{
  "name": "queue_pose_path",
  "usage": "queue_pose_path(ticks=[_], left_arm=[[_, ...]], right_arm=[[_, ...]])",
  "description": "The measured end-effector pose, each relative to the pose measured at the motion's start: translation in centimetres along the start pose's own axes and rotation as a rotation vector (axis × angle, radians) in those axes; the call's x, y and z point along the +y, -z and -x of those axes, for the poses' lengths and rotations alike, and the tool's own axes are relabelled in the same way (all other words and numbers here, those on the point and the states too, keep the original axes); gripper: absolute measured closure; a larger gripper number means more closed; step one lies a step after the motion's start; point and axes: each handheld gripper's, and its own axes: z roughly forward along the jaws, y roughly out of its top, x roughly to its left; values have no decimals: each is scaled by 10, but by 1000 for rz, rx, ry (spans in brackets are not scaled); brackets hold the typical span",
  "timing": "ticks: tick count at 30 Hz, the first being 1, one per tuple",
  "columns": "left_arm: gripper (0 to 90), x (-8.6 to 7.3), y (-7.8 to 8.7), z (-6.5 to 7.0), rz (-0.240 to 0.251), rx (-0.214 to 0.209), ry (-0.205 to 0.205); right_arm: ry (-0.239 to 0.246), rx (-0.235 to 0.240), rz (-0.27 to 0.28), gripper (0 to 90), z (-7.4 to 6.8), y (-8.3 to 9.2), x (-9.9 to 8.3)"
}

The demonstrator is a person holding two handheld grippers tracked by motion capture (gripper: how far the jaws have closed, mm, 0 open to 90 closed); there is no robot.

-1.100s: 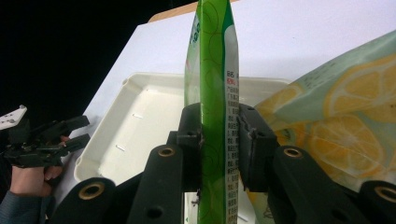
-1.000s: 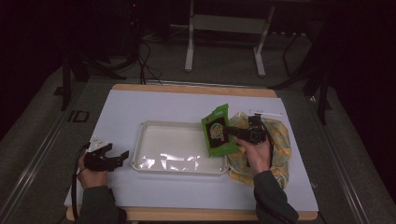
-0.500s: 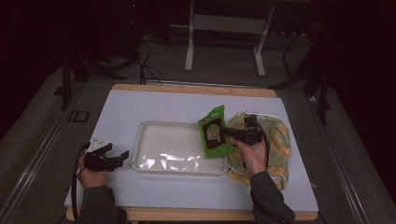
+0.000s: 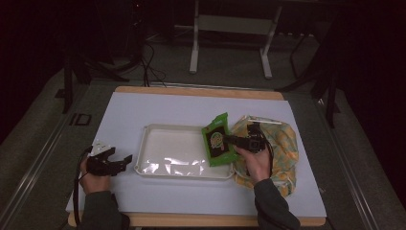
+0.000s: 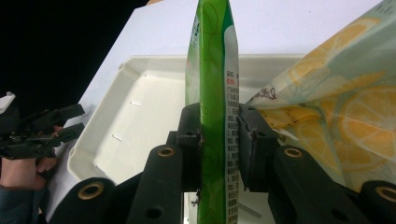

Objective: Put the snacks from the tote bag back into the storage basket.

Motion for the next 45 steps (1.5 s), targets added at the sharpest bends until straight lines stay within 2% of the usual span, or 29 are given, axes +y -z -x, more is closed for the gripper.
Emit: queue_pose_path(ticks=[5,13,21,25,32,38,45], left_arm=[[203,0,0,0,0,0,0],[203,0,0,0,0,0,0],[203,0,0,0,-1,-1,1],[203,0,0,0,-1,1,1],[203,0,0,0,0,1,-1],[203,0,0,0,0,1,-1],[203,0,0,0,0,3,-3]], right_arm=[[5,-3,-10,724,0,-3,-4],[32,-9,-12,724,-8,-7,-7],[-2,-34,-18,724,1,-10,-13],[-14,-40,-4,721,4,-7,-16],[-15,-65,9,692,5,-7,-23],[-26,-70,-5,661,9,-7,-29],[-7,-82,-16,609,5,-3,-36]])
